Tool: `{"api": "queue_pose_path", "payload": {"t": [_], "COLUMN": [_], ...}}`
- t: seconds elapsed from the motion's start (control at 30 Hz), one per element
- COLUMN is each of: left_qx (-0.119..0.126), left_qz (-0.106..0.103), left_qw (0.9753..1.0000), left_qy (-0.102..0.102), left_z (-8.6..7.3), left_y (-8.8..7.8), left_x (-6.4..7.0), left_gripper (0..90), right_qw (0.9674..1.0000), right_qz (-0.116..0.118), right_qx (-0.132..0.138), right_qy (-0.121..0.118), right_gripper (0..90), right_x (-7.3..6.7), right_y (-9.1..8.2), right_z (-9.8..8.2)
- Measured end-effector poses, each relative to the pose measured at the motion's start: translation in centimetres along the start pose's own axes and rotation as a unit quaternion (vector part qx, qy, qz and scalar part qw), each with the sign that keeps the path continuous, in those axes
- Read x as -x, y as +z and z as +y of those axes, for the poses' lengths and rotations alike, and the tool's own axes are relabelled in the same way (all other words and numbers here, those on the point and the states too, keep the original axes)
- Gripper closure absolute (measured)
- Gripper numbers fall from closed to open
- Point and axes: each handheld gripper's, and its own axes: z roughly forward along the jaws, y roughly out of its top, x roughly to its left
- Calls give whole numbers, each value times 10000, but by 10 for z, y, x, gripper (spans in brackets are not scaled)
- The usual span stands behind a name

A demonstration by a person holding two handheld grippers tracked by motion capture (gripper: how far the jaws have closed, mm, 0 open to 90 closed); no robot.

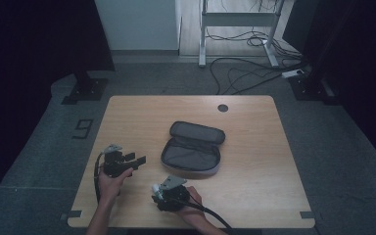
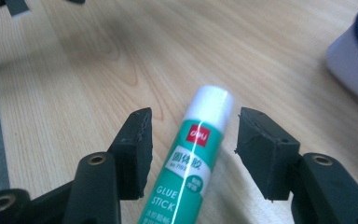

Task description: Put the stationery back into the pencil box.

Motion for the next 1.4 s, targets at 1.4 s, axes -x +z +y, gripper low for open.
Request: {"api": "queue_pose_path", "payload": {"t": [1.4], "left_qx": [-106], "left_qz": [-14], "left_qw": [9999], "left_qy": [39], "left_z": [-1], "left_y": [5], "left_x": [-2], "left_gripper": [382], "right_qw": [9996], "right_qz": [-146], "right_qx": [242], "right_qy": [68], "right_gripper": [645], "right_x": [22], "right_y": [-25], "right_z": [4]}}
